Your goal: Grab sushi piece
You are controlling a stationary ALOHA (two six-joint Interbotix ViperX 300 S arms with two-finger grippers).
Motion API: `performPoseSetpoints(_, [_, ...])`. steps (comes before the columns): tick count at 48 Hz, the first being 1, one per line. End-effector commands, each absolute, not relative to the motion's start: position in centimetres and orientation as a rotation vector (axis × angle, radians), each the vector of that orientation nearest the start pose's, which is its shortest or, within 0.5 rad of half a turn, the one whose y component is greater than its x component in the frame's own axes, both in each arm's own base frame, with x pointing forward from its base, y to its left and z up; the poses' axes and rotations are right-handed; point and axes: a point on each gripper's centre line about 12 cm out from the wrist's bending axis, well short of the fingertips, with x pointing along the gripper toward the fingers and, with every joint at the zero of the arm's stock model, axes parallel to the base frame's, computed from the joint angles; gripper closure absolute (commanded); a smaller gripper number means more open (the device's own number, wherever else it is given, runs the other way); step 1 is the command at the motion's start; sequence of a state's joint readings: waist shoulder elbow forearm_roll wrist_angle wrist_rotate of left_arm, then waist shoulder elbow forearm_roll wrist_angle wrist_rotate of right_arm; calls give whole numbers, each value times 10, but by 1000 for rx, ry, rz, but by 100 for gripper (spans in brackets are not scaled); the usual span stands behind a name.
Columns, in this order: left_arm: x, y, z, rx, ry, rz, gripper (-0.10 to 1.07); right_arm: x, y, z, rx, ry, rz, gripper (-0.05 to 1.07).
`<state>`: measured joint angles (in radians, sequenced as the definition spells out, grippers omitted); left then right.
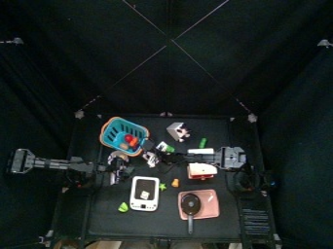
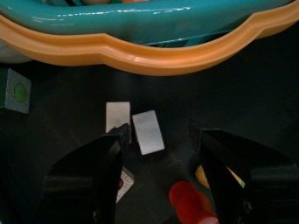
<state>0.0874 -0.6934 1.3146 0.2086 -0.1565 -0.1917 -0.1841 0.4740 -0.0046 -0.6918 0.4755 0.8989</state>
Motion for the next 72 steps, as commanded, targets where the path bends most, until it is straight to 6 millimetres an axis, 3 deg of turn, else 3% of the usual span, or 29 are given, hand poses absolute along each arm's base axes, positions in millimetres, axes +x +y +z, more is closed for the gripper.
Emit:
performPoseSetpoints(1, [206, 14, 173, -15, 452, 51, 5, 523, -128, 184, 203, 705, -547, 13])
performPoseSetpoints(9, [206, 14, 173, -13, 452, 51, 5, 525, -96, 212, 186, 659, -485, 13])
performPoseSetpoints(16, [206, 14, 172, -13, 454, 51, 5, 526, -48, 223, 161, 649, -398, 13])
performPoseSetpoints(28, [206, 14, 172, -15, 455, 51, 5, 527, 33, 216, 101, 672, -251, 13])
performPoseSetpoints(37, [207, 14, 173, -15, 451, 51, 5, 523, 67, 211, 114, 689, -193, 12])
performPoseSetpoints(52, [206, 14, 173, -15, 452, 51, 5, 525, 78, 183, 149, 750, -185, 12])
performPoseSetpoints(72, [206, 14, 172, -15, 454, 51, 5, 529, 89, 173, 178, 752, -154, 12])
